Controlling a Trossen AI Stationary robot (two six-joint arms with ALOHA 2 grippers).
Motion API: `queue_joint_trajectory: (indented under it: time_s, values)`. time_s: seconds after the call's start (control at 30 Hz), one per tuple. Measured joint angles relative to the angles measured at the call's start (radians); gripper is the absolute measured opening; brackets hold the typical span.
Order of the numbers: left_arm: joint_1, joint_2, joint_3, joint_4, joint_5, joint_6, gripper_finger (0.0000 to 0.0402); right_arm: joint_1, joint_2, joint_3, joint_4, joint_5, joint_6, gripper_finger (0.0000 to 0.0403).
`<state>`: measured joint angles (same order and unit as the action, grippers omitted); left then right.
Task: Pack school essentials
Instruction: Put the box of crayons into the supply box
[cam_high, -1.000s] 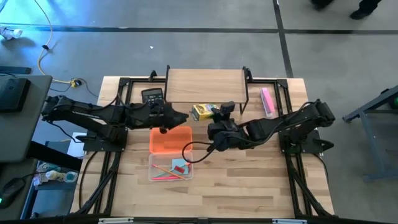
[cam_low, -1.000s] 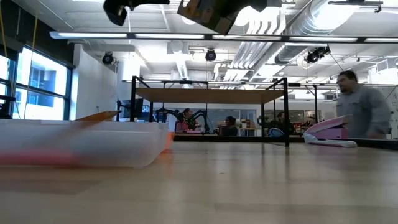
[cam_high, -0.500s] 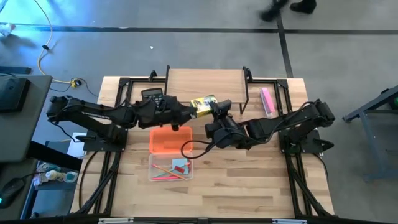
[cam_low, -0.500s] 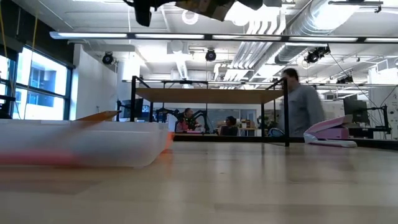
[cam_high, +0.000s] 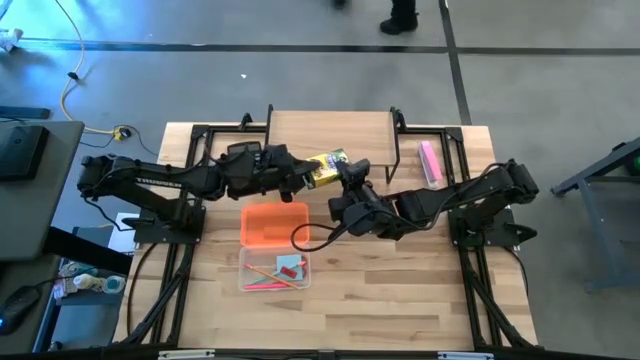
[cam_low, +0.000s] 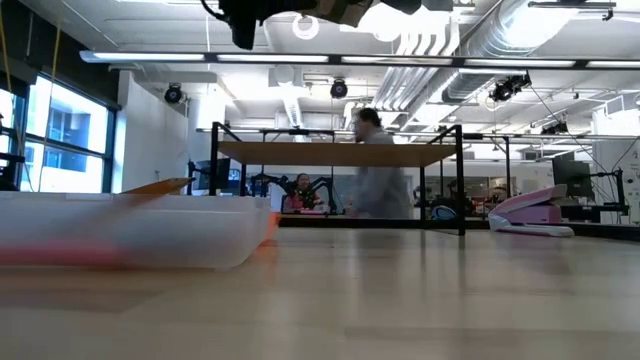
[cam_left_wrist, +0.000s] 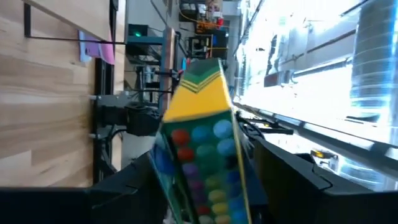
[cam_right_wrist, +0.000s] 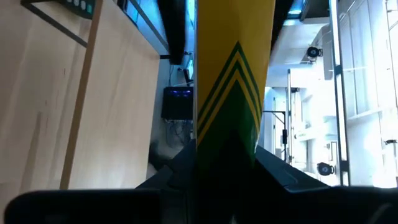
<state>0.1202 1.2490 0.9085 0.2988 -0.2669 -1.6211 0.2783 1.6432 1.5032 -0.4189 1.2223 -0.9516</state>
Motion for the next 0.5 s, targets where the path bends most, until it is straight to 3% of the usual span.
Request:
queue_joint_trajectory:
  time_s: [0.5]
  values:
    - [0.018,0.002,0.0,-0.002,0.023,0.016,0.0113,-0.003,0.0,0.0,-0.003,-0.013,0.002,0.0088]
